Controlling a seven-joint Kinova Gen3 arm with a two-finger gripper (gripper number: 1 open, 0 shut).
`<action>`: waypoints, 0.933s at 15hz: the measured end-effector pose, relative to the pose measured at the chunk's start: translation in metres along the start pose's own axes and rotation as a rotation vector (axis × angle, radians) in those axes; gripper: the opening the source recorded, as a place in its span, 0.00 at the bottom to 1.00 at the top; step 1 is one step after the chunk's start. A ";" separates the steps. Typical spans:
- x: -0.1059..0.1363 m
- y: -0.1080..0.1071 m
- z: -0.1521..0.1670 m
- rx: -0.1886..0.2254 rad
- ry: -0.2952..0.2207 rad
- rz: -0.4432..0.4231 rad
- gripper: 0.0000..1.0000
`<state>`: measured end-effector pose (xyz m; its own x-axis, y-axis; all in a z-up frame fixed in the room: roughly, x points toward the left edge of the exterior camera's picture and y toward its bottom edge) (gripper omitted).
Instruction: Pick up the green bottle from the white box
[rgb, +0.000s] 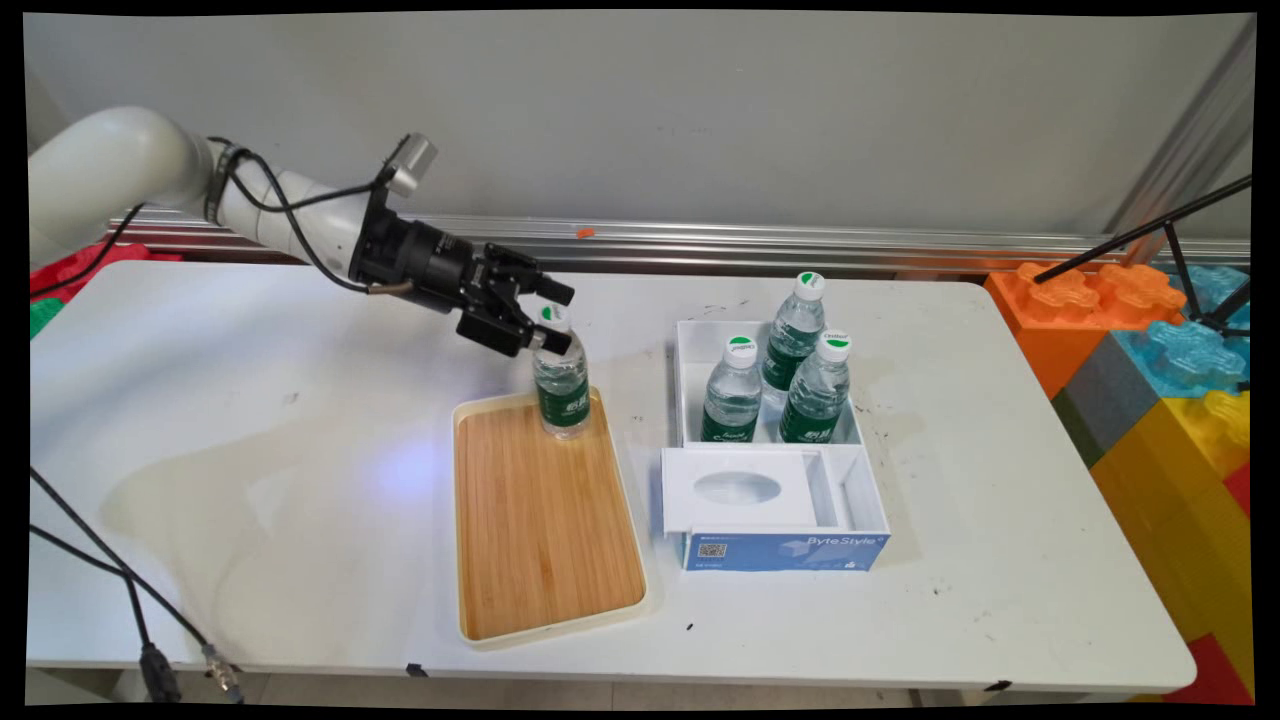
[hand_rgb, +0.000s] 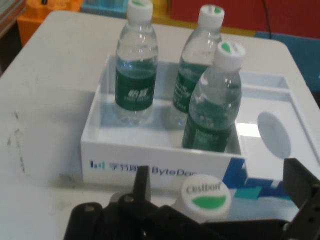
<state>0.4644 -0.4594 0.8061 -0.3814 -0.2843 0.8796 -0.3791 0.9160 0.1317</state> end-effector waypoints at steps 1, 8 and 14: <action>0.004 0.001 0.000 -0.001 0.005 0.001 1.00; 0.037 0.003 0.011 -0.004 0.059 0.011 1.00; 0.048 0.007 0.036 -0.020 0.083 0.017 1.00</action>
<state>0.4132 -0.4763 0.8329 -0.3163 -0.2448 0.9165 -0.3561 0.9261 0.1245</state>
